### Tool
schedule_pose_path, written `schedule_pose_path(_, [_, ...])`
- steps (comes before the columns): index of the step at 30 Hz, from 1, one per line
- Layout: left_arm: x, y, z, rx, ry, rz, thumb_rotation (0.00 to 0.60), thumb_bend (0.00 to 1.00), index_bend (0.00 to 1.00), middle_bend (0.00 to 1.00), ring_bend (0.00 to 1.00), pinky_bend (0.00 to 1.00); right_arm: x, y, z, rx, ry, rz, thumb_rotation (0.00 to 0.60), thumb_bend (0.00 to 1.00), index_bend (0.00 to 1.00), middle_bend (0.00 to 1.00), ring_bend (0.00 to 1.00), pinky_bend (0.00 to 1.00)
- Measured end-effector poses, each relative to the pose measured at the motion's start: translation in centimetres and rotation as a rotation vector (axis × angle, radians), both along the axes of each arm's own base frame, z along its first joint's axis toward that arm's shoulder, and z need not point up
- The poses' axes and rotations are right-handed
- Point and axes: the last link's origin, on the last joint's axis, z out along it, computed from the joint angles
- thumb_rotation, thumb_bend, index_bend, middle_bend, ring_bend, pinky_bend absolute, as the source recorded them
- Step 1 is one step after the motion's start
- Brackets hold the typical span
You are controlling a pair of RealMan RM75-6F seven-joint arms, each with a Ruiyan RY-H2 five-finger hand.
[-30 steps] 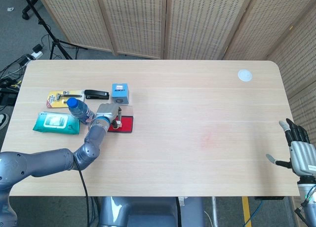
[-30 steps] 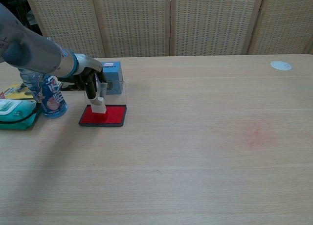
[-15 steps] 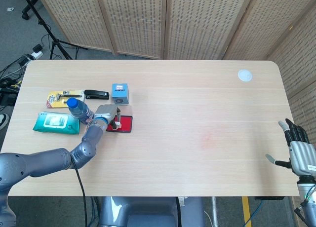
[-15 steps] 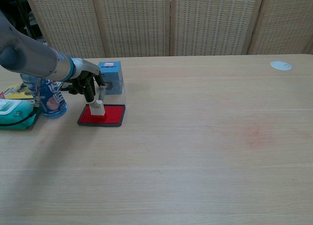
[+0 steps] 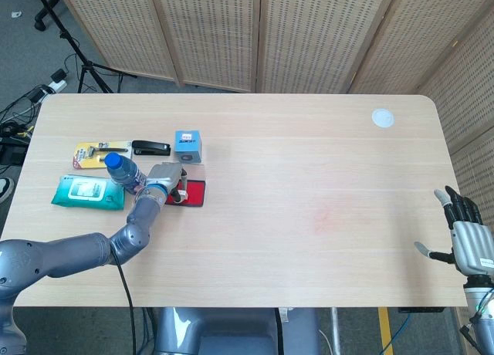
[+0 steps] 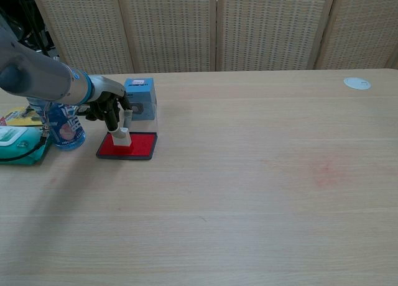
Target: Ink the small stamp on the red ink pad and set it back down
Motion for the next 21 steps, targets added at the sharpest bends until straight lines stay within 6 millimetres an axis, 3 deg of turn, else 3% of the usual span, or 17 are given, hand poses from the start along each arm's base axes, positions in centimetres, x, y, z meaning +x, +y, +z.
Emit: schedule_pose_path(21, [-0.69, 0.28, -0.28, -0.003, -0.004, 0.033, 0.6, 0.39, 0.64, 0.96, 0.93, 0.84, 0.1, -0.01, -0.01, 0.001, -0.003, 0.004, 0.6, 0.0, 0.0, 0.0, 0.0, 0.0])
